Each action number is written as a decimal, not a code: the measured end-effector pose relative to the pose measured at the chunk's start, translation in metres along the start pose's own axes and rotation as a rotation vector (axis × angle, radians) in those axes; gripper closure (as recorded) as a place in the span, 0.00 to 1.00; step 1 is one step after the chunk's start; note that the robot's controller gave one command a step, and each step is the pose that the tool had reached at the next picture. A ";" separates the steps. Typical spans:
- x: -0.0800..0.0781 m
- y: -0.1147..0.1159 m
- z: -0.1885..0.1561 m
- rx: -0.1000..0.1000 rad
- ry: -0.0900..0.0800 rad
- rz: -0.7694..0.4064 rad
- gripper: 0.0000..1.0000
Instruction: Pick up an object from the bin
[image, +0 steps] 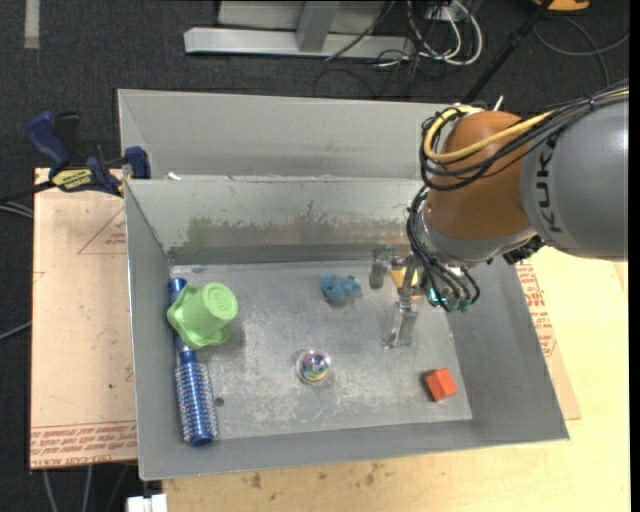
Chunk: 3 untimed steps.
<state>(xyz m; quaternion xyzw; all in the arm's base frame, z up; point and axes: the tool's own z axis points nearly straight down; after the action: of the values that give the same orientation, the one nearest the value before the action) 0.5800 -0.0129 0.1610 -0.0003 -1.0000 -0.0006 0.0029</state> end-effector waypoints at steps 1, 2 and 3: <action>-0.076 0.050 0.095 -0.002 -0.001 -0.008 0.00; -0.076 0.023 0.059 0.000 -0.012 0.089 0.00; -0.068 0.018 0.061 -0.001 -0.007 0.144 0.00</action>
Offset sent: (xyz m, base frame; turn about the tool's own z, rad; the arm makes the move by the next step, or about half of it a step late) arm 0.0762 0.0464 -0.0910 -0.0032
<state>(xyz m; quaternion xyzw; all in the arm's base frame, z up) 0.6476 0.0053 0.0997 -0.0722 -0.9974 -0.0007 -0.0007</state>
